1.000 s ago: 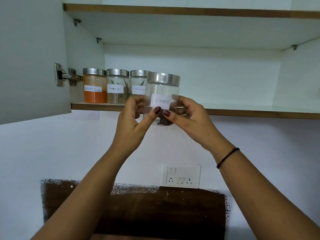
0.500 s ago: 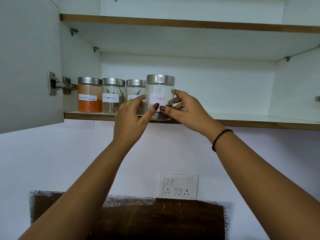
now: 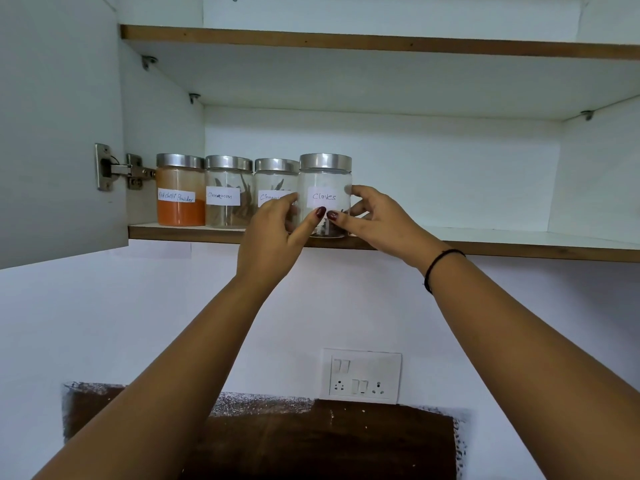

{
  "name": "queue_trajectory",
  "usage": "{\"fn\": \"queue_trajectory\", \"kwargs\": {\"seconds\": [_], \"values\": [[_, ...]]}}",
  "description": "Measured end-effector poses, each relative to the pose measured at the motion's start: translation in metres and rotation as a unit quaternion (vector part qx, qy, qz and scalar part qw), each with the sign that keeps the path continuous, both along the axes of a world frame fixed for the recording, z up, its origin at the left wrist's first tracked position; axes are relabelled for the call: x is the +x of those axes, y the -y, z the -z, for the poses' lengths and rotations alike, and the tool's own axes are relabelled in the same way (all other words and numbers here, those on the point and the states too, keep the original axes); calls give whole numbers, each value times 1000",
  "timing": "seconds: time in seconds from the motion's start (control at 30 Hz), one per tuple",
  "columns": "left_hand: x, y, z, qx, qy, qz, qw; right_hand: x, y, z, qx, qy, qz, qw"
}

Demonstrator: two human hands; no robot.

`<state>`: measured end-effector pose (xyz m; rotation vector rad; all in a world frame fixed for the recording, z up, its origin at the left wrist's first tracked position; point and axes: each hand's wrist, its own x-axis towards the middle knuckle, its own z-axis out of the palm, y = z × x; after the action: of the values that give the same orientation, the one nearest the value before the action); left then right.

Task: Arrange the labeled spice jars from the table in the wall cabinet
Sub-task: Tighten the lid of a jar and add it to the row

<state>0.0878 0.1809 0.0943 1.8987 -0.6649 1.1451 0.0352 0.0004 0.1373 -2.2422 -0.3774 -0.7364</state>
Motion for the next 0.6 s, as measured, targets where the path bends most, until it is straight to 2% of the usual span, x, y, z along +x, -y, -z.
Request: {"fn": "queue_trajectory", "kwargs": {"seconds": [0.17, 0.37, 0.6], "values": [[6, -1, 8, 5, 3, -19, 1000, 4, 4, 3, 37, -49, -20, 998], [0, -3, 11, 29, 20, -35, 999, 8, 5, 2, 51, -54, -18, 997], [6, 0, 10, 62, 16, -107, 992, 15, 9, 0, 66, -63, -10, 996]]}}
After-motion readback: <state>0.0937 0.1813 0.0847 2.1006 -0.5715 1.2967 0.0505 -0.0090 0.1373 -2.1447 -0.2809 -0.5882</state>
